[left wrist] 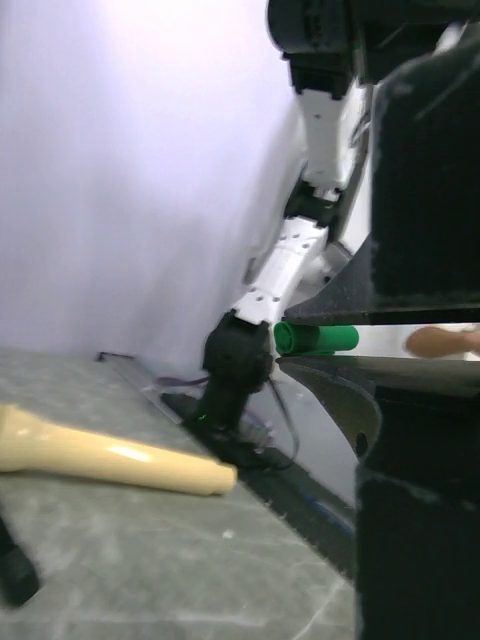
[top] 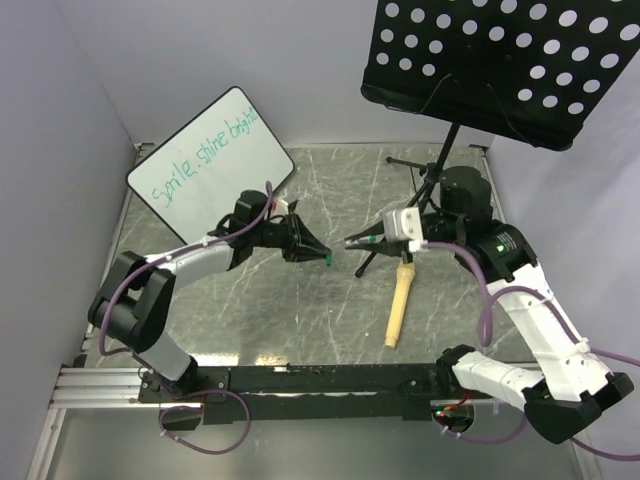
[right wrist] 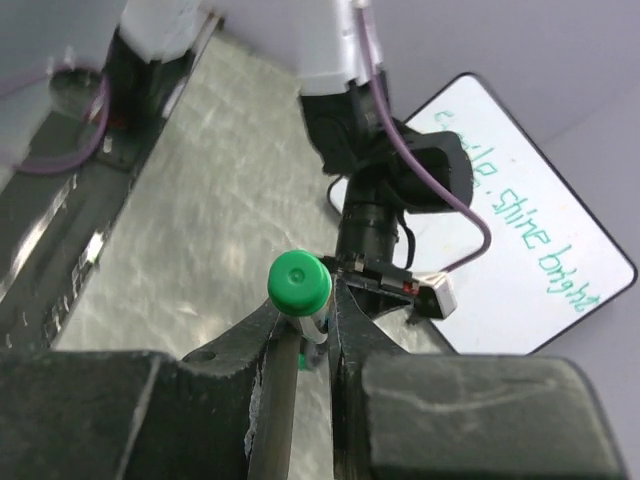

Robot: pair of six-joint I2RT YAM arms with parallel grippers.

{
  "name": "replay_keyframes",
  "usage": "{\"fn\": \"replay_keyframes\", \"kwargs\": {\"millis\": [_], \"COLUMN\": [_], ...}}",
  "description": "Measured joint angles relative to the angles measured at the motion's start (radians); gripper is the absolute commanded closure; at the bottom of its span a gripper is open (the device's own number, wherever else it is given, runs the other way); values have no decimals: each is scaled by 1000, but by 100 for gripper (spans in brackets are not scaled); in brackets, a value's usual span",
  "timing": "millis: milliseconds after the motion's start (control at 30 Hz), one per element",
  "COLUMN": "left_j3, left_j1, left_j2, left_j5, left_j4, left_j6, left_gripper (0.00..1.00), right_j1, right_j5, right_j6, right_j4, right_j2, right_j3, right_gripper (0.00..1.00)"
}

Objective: Write a sentence on the whiteboard
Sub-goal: Insert the pen cap into the whiteboard marker.

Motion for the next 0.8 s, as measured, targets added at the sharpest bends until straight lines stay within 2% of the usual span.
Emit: {"fn": "replay_keyframes", "kwargs": {"millis": [133,300,567,800], "left_j3": [-48,-53,-12,-10], "left_j1": [-56,-127,-142,-144], "left_j2": [38,79,90,97], "left_j5": [107,176,199,201], "left_j4": [172,299,329,374], "left_j6": [-130,-234,-290,-345], "left_gripper": [99,98,99,99], "right_j1": [64,187,341,469], "right_j5": [36,136,337,503], "right_j6": [-265,-471,-623,-666], "right_j4": [-225,-375,-470,-498], "right_j2": [17,27,39,40], "right_j3": [35,46,36,11], "right_gripper": [100,100,100,100]}}
